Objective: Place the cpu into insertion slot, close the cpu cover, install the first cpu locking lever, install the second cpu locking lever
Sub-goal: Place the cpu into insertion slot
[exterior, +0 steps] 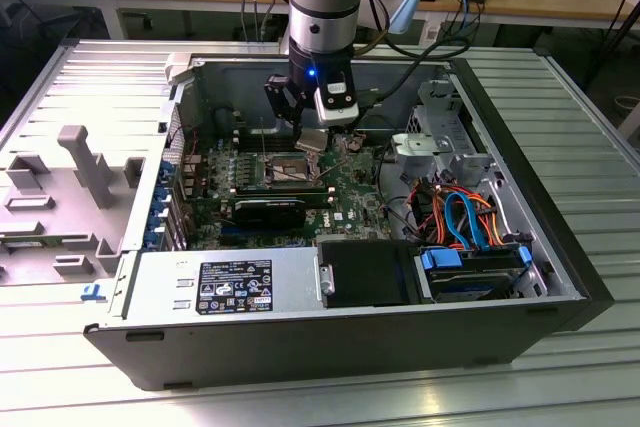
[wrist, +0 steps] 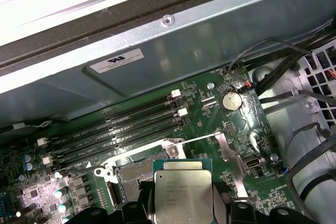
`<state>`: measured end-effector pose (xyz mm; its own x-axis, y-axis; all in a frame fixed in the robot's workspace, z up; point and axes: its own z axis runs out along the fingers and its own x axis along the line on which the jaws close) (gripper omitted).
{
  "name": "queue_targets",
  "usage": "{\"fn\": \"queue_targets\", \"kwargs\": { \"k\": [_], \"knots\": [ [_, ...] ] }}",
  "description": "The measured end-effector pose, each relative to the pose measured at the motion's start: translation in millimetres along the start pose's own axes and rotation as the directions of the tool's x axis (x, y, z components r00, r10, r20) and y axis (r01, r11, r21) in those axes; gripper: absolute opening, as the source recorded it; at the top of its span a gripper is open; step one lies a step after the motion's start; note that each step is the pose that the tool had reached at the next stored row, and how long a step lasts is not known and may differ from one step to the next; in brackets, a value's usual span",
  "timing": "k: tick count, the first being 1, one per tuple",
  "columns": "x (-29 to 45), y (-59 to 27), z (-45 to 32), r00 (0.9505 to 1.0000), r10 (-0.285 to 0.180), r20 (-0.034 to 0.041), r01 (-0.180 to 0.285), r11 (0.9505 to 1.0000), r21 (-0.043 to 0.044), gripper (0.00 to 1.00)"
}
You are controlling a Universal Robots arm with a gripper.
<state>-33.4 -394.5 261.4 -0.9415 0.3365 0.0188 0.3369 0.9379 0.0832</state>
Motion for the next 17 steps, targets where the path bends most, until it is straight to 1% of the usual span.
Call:
{"fn": "queue_targets", "kwargs": {
  "k": [17],
  "knots": [
    [0.0, 0.0, 0.2, 0.9999, 0.014, 0.0012, -0.014, 0.9999, -0.0003, 0.54]
  ]
}}
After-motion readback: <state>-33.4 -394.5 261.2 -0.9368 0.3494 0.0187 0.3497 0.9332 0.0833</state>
